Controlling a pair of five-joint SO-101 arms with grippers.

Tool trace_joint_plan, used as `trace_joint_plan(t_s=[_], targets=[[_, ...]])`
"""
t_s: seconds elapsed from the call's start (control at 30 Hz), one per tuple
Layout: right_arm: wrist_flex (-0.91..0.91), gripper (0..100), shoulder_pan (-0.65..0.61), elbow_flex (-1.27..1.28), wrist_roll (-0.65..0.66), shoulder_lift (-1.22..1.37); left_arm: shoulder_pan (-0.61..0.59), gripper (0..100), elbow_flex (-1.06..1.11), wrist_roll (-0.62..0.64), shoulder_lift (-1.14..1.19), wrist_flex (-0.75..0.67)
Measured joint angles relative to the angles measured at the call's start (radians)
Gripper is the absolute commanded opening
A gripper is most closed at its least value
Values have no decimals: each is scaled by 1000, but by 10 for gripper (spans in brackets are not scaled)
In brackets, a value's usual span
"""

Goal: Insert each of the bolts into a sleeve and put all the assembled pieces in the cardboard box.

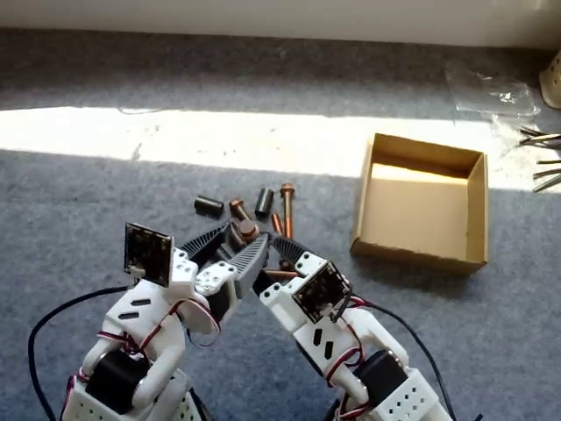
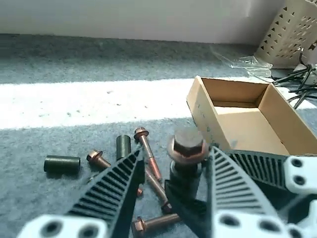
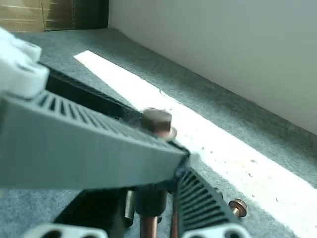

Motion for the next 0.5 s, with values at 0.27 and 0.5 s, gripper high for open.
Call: trace_joint_plan(t_s=[0.27,0.5], targets=[[0,3,2,0,0,0,2,284,0,17,11,2],[0,3,2,0,0,0,-6,284,-29,18,11,-37]])
